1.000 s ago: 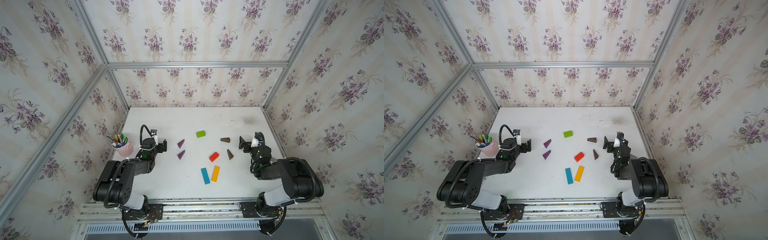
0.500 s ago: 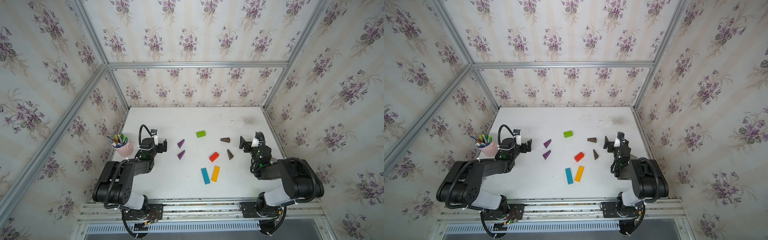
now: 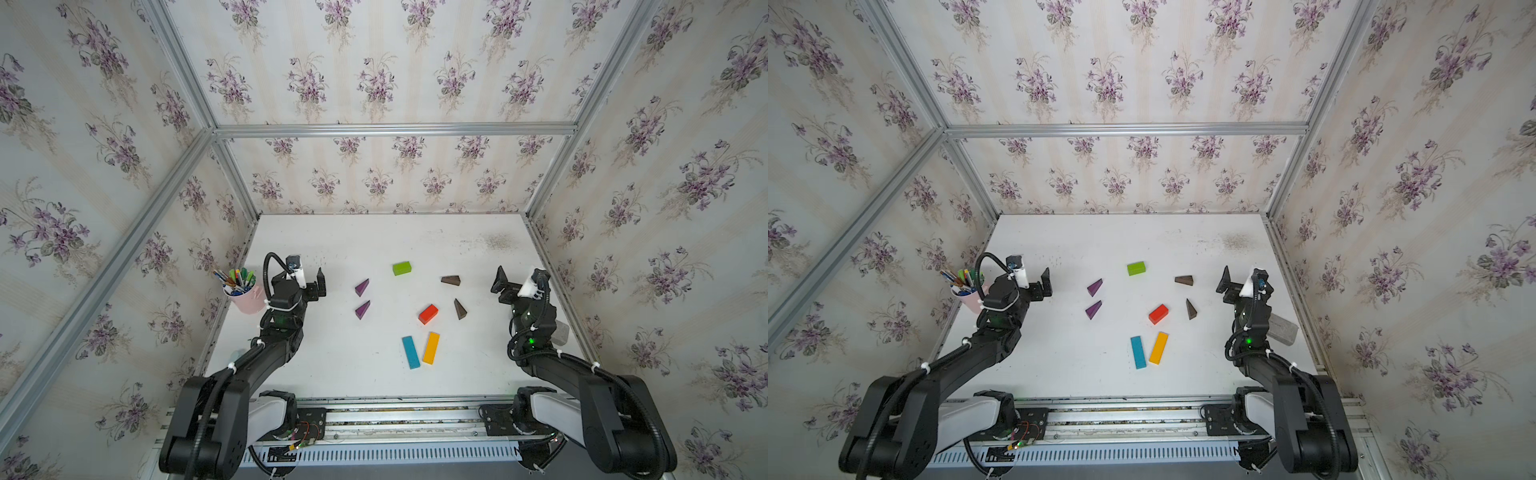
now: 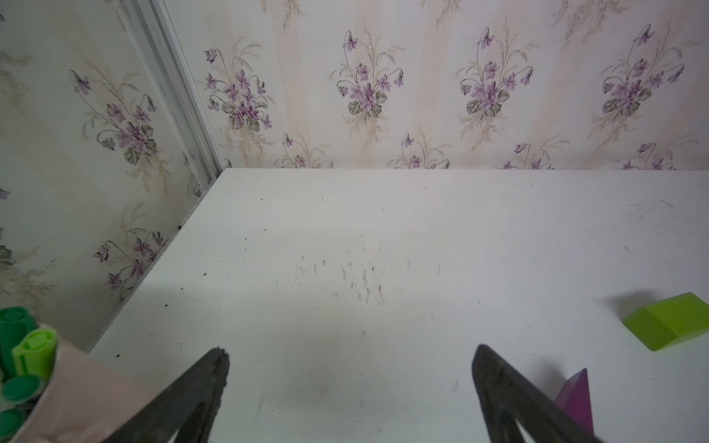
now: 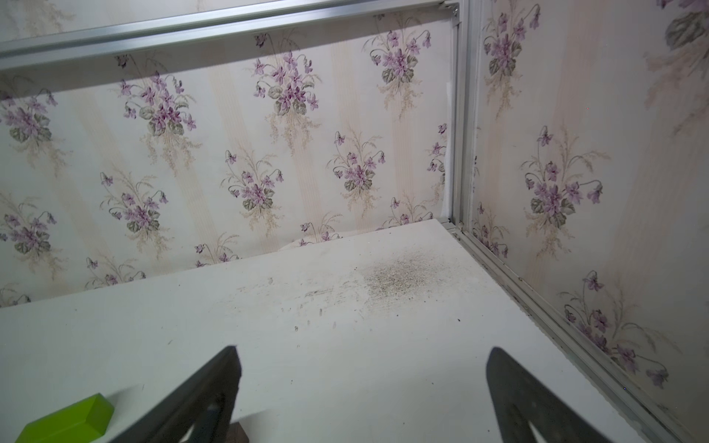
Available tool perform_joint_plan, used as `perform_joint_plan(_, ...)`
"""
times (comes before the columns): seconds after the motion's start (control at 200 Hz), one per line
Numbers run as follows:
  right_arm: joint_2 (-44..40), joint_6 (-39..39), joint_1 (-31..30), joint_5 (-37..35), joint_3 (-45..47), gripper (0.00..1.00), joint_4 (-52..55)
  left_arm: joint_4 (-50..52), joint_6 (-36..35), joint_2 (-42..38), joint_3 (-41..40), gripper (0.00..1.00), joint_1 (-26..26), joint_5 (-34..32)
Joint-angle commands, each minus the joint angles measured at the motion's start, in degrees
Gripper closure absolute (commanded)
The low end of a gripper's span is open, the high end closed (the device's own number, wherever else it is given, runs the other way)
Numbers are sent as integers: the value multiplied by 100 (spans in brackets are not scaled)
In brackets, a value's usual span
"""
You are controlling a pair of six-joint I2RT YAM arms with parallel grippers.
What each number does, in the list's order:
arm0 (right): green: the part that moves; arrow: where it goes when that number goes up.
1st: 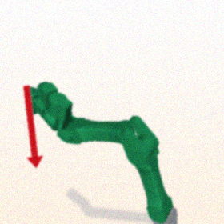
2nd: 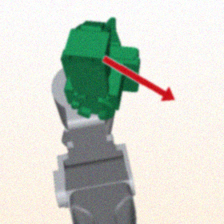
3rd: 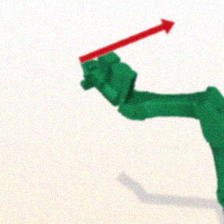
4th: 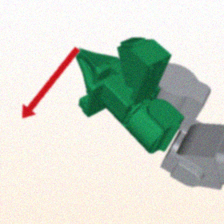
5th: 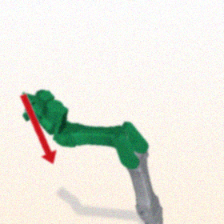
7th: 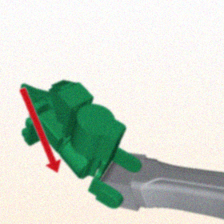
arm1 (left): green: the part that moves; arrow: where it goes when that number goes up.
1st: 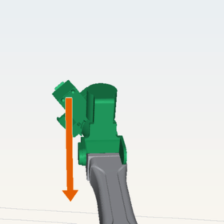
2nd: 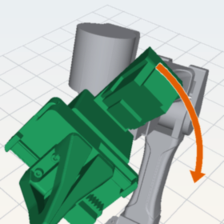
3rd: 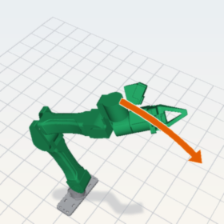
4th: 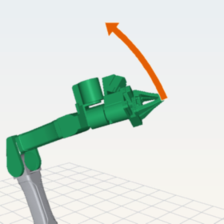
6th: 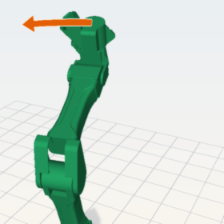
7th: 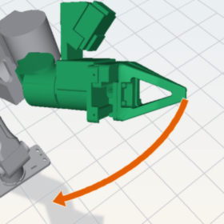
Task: Assemble a small pinwheel with building blocks
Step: Move the building block to the center of the board.
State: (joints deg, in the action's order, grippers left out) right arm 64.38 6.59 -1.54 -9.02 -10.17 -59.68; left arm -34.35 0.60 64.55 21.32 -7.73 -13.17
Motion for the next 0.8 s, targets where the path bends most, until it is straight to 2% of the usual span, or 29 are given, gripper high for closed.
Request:
perform_joint_plan(0.0,-196,479,-29,-216,-335,3,1218,1182,345,-571,241,1,-193,-493)
perform_joint_plan(0.08,-112,489,-145,-177,-659,5,1773,2197,578,-984,584,1,-482,-612)
perform_joint_plan(0.2,137,273,-357,191,-991,7,2156,2771,711,-1489,648,1,-1002,-924)
perform_joint_plan(0.295,191,76,-796,194,-1330,8,2624,3443,1028,-1691,882,1,-1142,-476)
perform_joint_plan(0.37,171,-17,-1198,295,-1530,7,2823,3807,1014,-1623,1137,1,-1378,168)
perform_joint_plan(0.505,114,-93,-1791,438,-2026,7,3564,4481,1101,-1277,1764,1,-1828,556)
perform_joint_plan(0.605,64,-80,-1982,532,-2270,8,4108,4950,1235,-1089,2146,1,-1983,926)
perform_joint_plan(0.674,-15,-4,-2054,657,-2312,9,4347,5333,1330,-1041,2323,1,-2101,976)
perform_joint_plan(0.794,-140,109,-2217,724,-2294,11,4526,5948,1577,-1190,2399,1,-2233,660)
